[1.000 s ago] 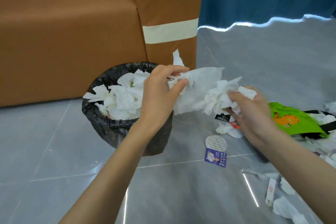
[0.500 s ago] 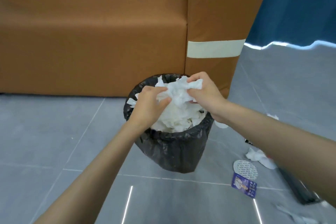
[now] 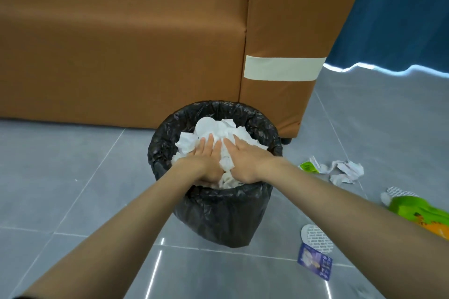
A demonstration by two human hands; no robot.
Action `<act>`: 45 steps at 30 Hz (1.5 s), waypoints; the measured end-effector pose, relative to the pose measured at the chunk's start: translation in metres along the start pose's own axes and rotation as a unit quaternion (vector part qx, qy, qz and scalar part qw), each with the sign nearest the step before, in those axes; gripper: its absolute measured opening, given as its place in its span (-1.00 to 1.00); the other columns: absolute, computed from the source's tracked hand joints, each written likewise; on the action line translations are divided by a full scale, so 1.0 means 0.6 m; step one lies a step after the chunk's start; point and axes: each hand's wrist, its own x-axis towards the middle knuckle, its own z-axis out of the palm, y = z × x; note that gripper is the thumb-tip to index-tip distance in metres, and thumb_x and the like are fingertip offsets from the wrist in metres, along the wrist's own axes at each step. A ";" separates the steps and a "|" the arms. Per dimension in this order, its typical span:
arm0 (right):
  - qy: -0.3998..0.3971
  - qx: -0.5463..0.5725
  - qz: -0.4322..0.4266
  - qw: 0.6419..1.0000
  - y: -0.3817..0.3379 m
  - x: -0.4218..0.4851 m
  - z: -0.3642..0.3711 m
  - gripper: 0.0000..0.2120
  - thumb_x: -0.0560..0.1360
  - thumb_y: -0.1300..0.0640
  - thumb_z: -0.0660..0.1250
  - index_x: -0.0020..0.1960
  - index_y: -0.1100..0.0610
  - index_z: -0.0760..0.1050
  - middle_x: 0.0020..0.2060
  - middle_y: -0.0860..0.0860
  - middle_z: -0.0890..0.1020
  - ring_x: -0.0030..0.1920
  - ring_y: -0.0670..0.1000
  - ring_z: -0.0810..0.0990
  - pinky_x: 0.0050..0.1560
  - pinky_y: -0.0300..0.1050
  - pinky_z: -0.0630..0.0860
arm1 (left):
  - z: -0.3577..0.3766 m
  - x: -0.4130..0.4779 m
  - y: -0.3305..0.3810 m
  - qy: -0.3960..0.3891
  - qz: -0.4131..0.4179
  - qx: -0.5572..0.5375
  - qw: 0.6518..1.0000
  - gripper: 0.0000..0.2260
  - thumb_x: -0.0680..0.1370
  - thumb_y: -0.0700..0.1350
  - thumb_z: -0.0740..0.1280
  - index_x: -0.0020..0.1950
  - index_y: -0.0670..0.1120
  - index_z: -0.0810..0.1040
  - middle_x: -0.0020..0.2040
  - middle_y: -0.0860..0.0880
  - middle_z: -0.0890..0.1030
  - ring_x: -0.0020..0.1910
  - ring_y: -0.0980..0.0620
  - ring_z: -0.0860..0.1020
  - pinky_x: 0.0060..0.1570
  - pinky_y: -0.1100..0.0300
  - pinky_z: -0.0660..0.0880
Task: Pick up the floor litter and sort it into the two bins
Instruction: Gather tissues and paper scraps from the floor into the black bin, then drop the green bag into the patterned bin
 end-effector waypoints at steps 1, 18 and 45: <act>-0.022 -0.018 0.004 1.000 -0.002 0.001 0.000 -0.27 0.58 0.16 0.12 0.53 0.06 -0.34 0.52 0.04 -0.28 0.54 0.07 -0.14 0.49 0.00 0.02 | 0.005 0.002 0.001 -0.013 0.002 -0.005 1.000 -0.32 0.62 -0.12 0.07 0.47 -0.10 -0.43 0.45 -0.07 -0.48 0.48 -0.07 -0.38 0.49 -0.03 -0.16; -0.136 -0.064 0.062 0.987 -0.002 0.043 0.012 -0.18 0.58 0.03 0.16 0.47 0.00 -0.47 0.50 0.03 -0.35 0.53 0.13 -0.20 0.48 0.09 0.02 | 0.028 0.060 -0.001 -0.082 -0.021 0.052 0.995 -0.26 0.60 -0.01 0.15 0.48 -0.03 -0.41 0.46 -0.03 -0.47 0.53 -0.08 -0.22 0.48 -0.05 0.05; 0.226 0.181 0.070 0.955 0.290 -0.218 -0.018 -0.75 0.51 0.12 0.28 0.18 0.03 0.53 0.11 -0.03 0.56 -0.04 -0.08 0.47 0.08 -0.19 0.43 | -0.165 -0.111 0.268 0.158 0.063 0.164 0.972 -0.49 0.51 -0.08 0.34 0.41 -0.09 0.26 0.34 -0.12 0.37 0.33 -0.16 0.32 0.19 -0.01 0.31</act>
